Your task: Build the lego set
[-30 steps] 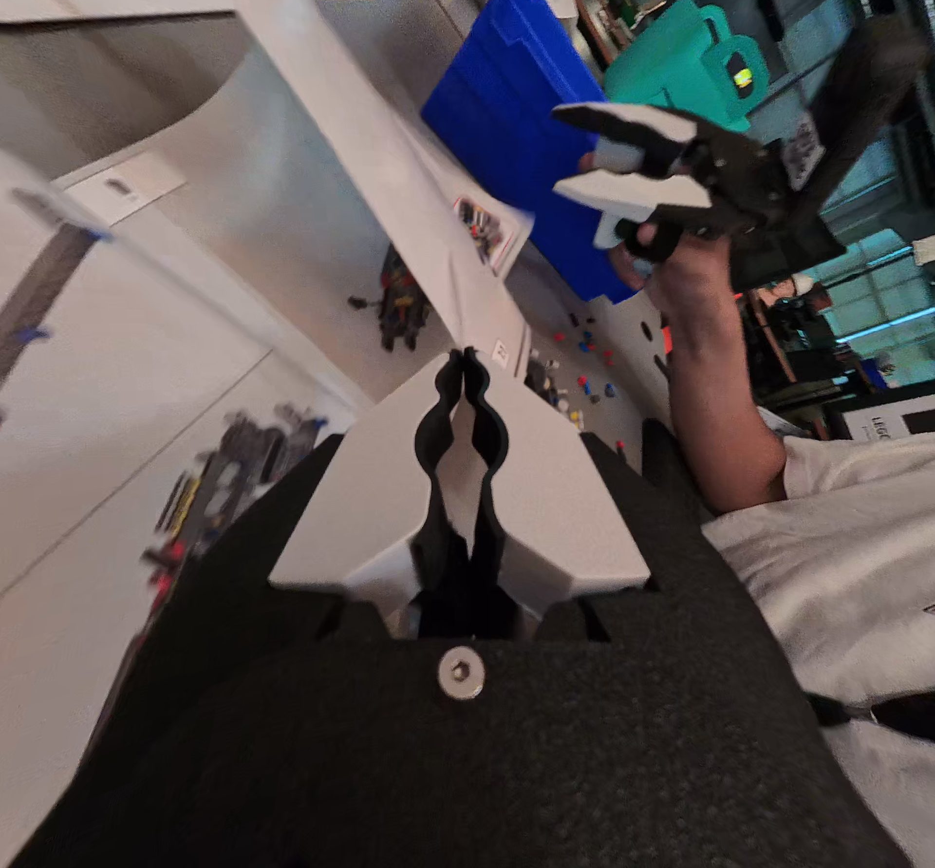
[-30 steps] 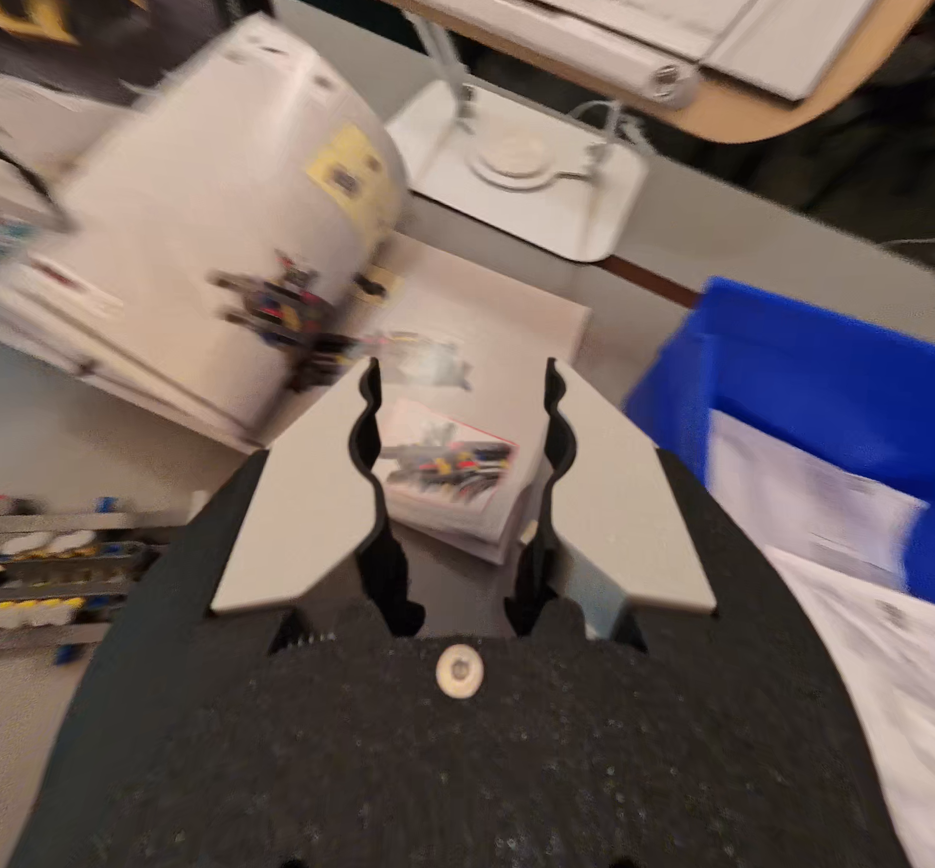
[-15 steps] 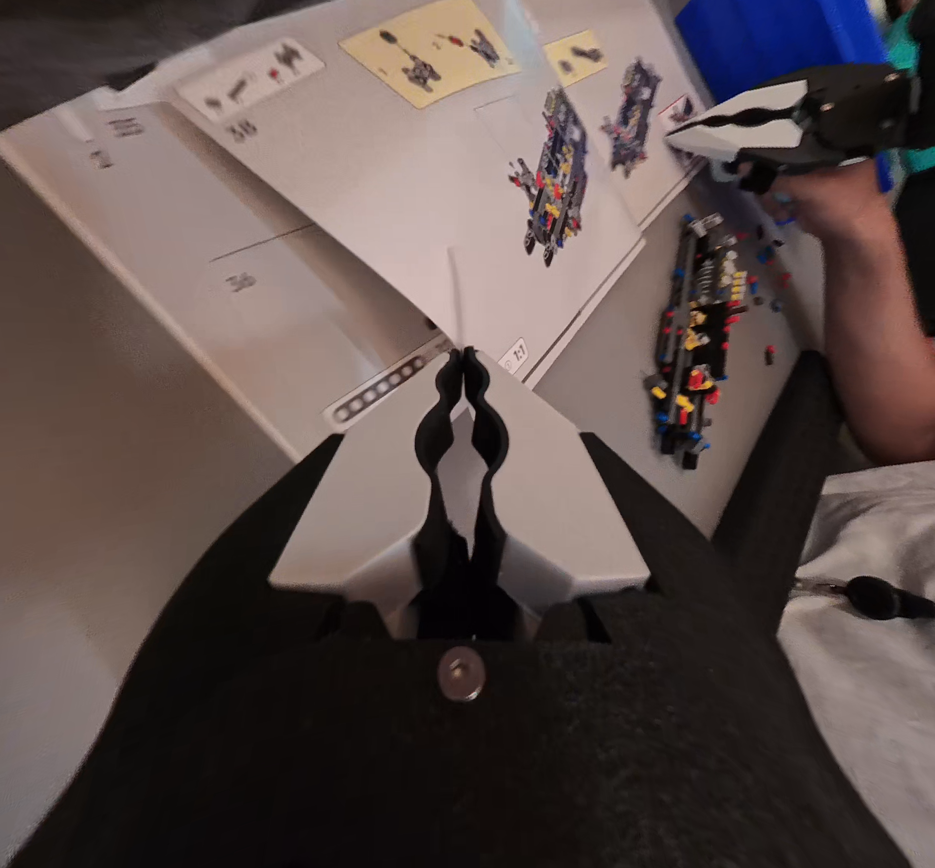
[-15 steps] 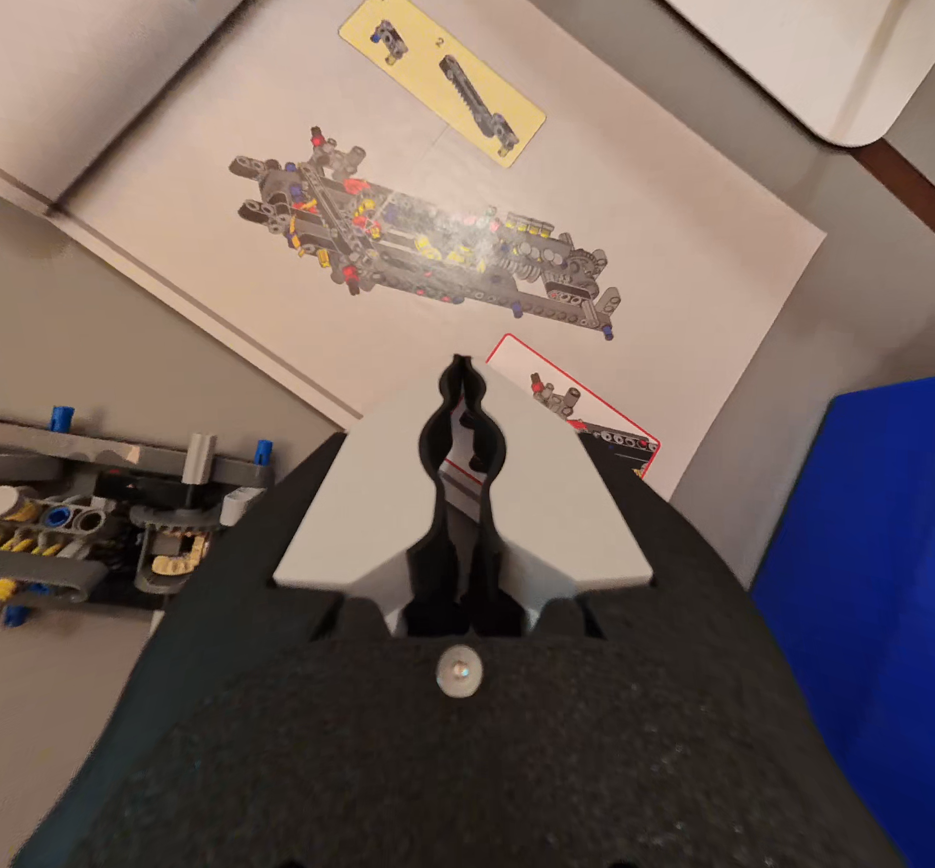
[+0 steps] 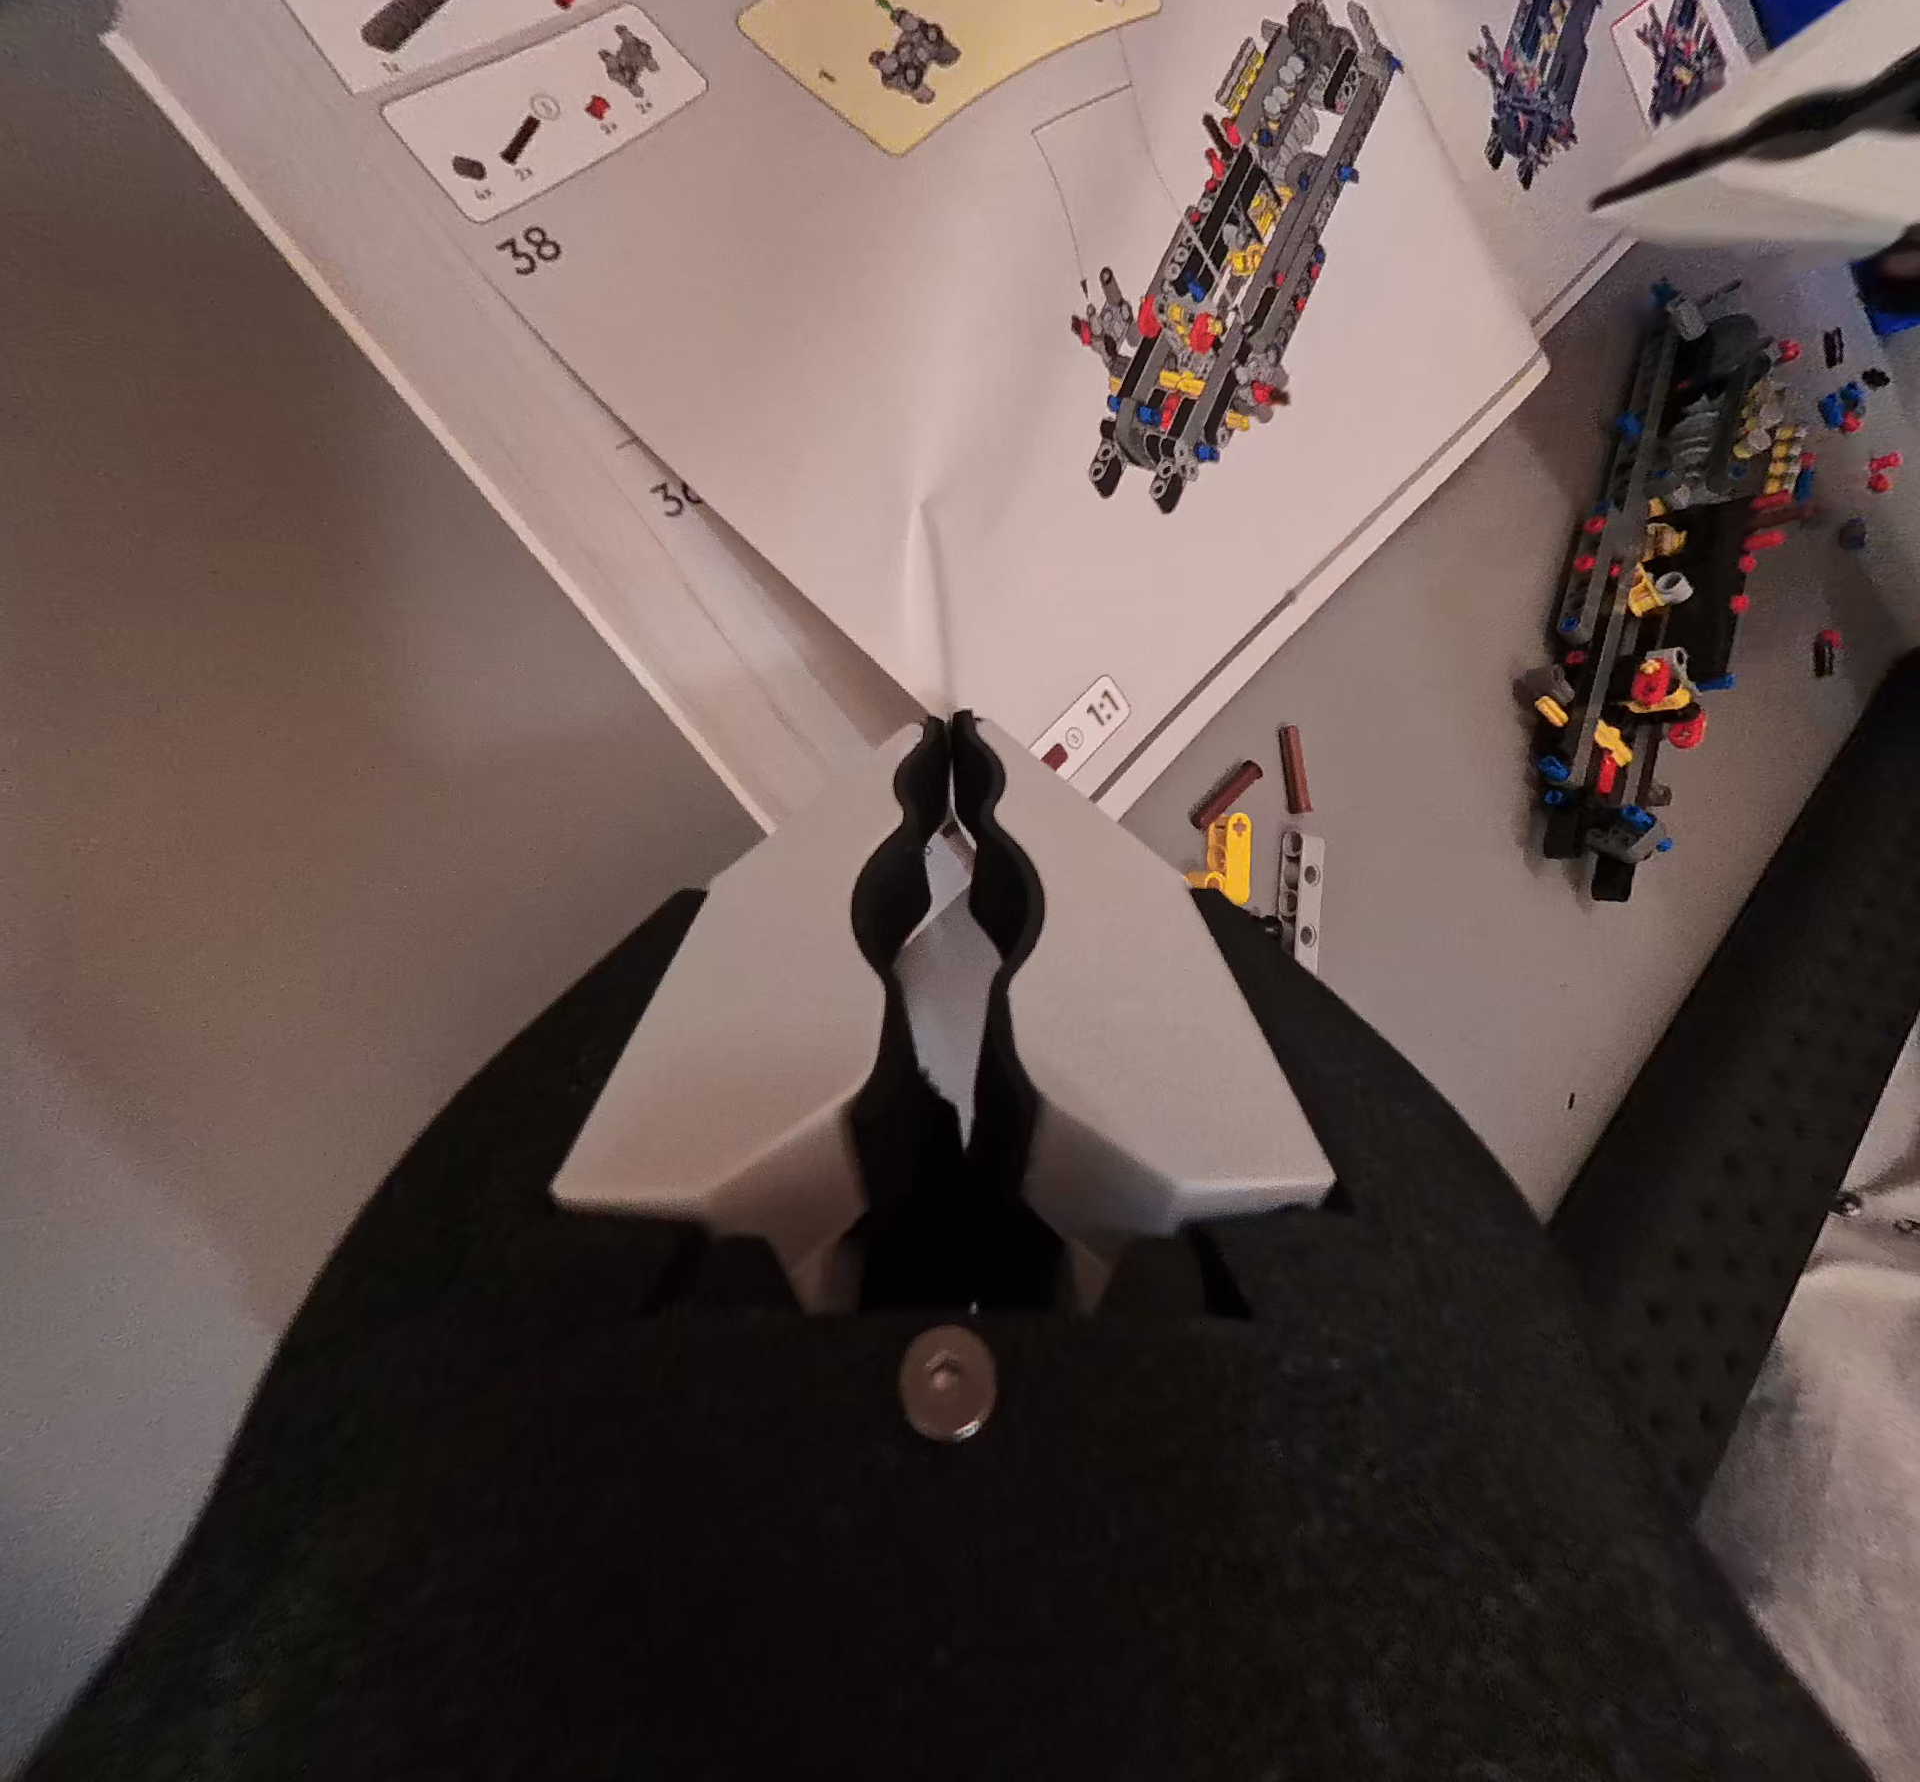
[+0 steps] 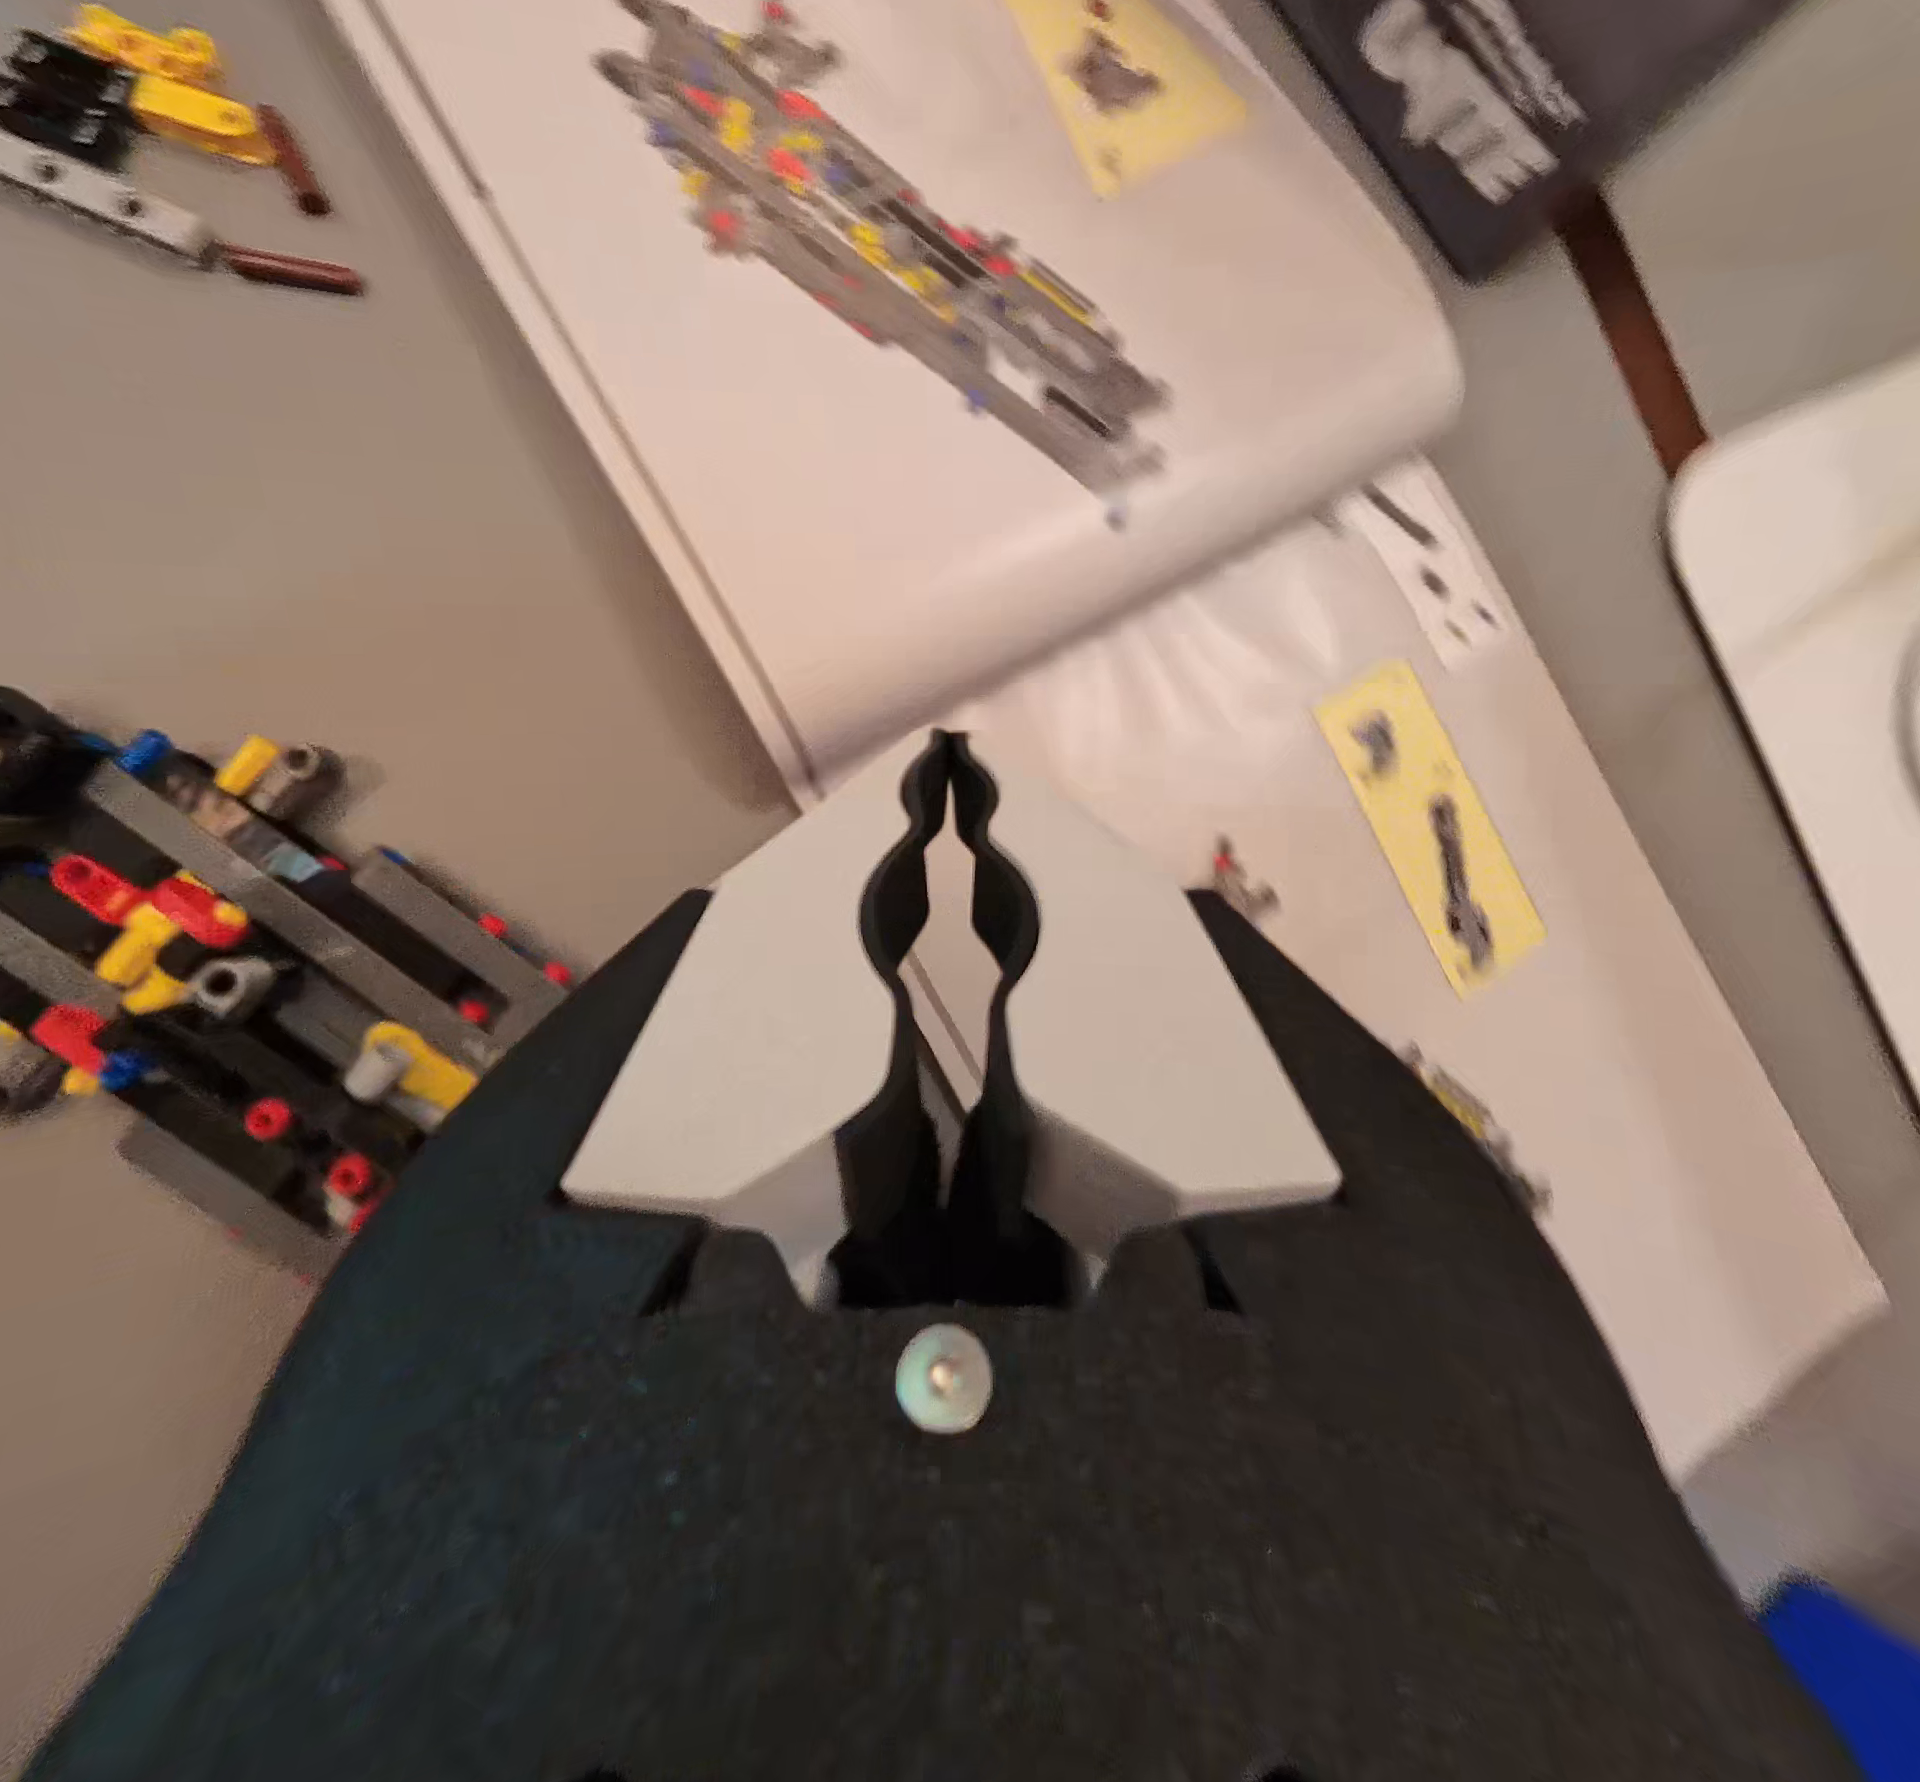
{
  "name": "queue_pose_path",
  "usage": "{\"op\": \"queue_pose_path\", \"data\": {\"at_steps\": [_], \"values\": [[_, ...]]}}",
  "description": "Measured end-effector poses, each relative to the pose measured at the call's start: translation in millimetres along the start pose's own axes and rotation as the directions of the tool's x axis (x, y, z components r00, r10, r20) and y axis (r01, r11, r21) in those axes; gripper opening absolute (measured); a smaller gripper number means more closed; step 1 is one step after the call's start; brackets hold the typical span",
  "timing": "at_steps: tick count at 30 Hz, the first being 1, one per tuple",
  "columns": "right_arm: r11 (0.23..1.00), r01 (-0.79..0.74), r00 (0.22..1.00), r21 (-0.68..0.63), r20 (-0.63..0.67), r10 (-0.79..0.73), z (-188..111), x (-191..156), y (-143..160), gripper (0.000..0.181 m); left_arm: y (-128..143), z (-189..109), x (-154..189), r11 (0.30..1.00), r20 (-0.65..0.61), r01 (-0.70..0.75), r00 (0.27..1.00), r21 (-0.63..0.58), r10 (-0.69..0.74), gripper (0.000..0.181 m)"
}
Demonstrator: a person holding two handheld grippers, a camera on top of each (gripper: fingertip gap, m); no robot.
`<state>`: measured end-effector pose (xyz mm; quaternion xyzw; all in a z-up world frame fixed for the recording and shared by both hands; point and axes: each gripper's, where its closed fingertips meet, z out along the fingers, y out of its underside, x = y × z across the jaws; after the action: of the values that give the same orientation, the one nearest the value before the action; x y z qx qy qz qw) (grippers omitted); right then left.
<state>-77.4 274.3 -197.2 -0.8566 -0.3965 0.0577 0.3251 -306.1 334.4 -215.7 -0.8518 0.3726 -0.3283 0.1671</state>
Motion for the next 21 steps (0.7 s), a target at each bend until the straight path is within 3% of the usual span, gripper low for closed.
{"op": "queue_pose_path", "data": {"at_steps": [4, 14, 16, 18, 21], "values": [[0.998, -0.019, 0.995, -0.054, 0.101, 0.024, 25.8, -14.4, -2.8, 0.000, 1.6, -1.7, -1.0, 1.000, 0.007, -0.002, 1.000, 0.010, 0.002, 0.000], [0.991, 0.028, 0.999, -0.127, 0.038, -0.024, 34.9, -16.1, 4.1, 0.000, 15.0, -9.5, -29.3, 0.999, 0.131, 0.035, 0.991, 0.021, -0.038, 0.002], [0.989, 0.034, 0.999, -0.141, 0.026, -0.030, 35.3, -16.1, 4.8, 0.000, 1.7, -18.0, -29.9, 0.998, 0.195, 0.000, 0.981, 0.070, -0.013, 0.003], [0.989, 0.036, 0.999, -0.142, 0.016, -0.034, 35.2, -16.1, 5.0, 0.000, -30.0, -20.1, -6.3, 0.982, 0.180, -0.077, 0.983, 0.170, 0.046, 0.006], [0.992, 0.023, 1.000, -0.125, 0.007, -0.022, 35.2, -16.1, 5.0, 0.000, -74.2, 10.3, 48.3, 0.958, 0.099, -0.199, 0.978, 0.207, 0.182, 0.006]]}}
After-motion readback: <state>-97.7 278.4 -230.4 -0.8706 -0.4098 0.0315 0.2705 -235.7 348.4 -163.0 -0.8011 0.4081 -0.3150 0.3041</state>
